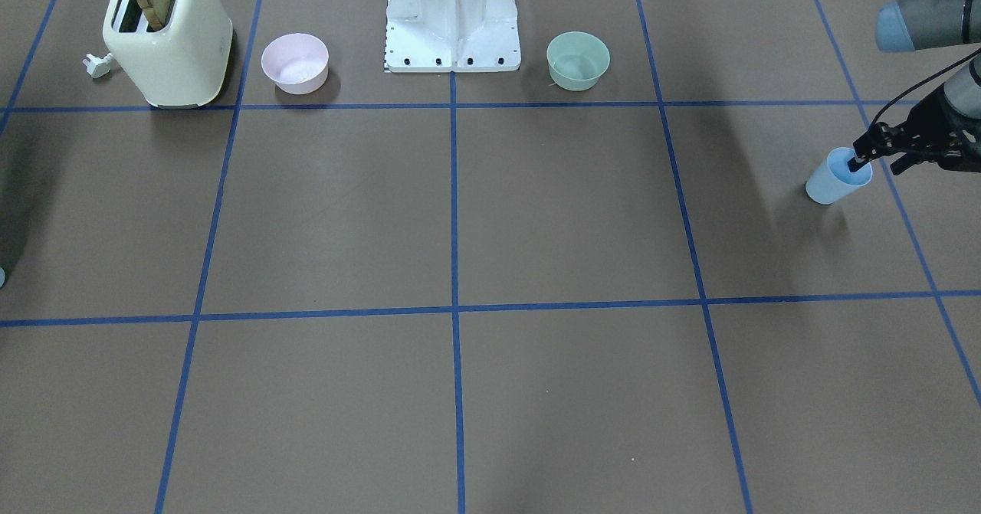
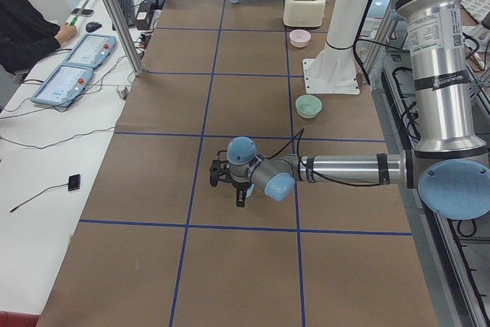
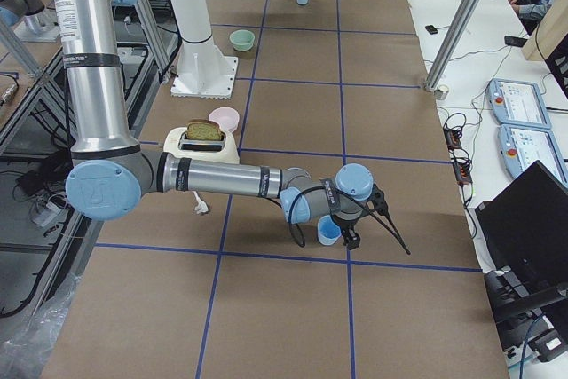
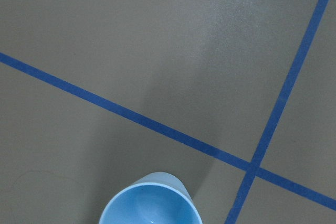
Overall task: Stack blue cups with both arms
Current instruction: 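Close the left and right grippers on the rims of the light blue cups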
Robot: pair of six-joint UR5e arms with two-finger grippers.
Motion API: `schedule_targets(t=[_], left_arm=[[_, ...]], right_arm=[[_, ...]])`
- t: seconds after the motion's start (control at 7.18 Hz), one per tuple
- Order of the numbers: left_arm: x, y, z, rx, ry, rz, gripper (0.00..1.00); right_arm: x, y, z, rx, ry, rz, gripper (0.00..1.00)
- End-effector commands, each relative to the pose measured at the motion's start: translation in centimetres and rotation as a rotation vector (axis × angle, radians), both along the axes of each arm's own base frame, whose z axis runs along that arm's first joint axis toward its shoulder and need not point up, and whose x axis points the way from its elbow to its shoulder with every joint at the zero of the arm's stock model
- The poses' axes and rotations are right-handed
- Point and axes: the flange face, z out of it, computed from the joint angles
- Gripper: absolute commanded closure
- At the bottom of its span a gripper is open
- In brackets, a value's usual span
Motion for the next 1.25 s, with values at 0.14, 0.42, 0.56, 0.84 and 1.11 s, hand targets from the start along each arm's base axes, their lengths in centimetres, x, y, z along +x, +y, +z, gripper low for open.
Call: schedule_targets(t=[0.14, 0.42, 0.56, 0.84, 1.11], left_arm=[[1.3, -0.8, 0.0, 0.018, 0.018, 0.021, 0.66], [1.7, -0.3, -0.9, -0.004, 0.095, 0.064, 1.00], [1.6, 0.0, -2.1, -0.010, 0.140, 0.084, 1.00], [0.5, -0.3, -7.0, -0.038, 0.188, 0.058, 1.00], [0.7, -1.0, -12.2, -0.073, 0.174, 0.047, 1.00]], right_arm=[[0.0, 0.0, 0.0, 0.001, 0.000, 0.000, 0.01], [0.0, 0.0, 0.0, 0.000, 0.000, -0.001, 0.01], [0.0, 0.0, 0.2, -0.004, 0.001, -0.001, 0.01], [-0.3, 0.1, 0.8, -0.014, 0.006, -0.006, 0.01], [-1.0, 0.2, 1.2, -0.019, 0.011, -0.017, 0.01]])
